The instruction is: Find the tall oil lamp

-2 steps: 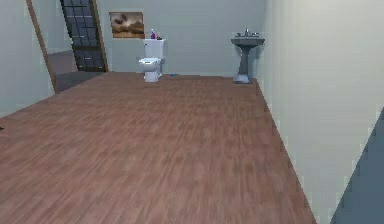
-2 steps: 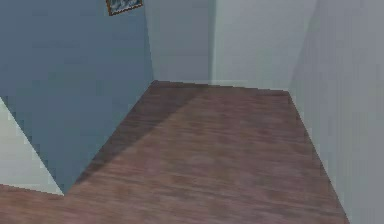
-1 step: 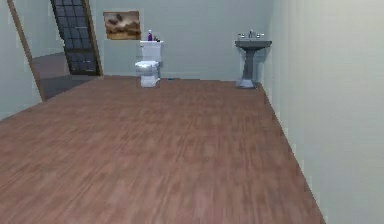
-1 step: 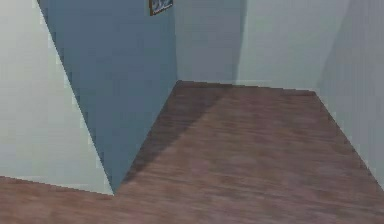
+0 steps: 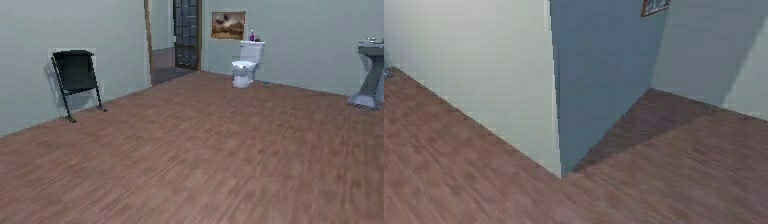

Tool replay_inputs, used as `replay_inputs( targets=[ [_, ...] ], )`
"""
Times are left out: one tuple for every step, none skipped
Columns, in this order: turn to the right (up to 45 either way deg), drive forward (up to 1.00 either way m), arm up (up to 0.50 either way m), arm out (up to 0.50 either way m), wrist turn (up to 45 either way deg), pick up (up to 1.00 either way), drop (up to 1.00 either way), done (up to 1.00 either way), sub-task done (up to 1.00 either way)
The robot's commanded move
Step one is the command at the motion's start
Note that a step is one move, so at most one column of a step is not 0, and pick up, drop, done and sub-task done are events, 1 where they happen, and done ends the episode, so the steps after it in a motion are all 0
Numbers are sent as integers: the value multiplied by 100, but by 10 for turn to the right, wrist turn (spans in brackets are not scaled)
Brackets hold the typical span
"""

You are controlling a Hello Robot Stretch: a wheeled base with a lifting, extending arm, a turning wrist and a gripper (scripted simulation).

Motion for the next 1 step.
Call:
replay_inputs(
  targets=[
    [0,100,0,0,0,0,0,0,0]
  ],
)
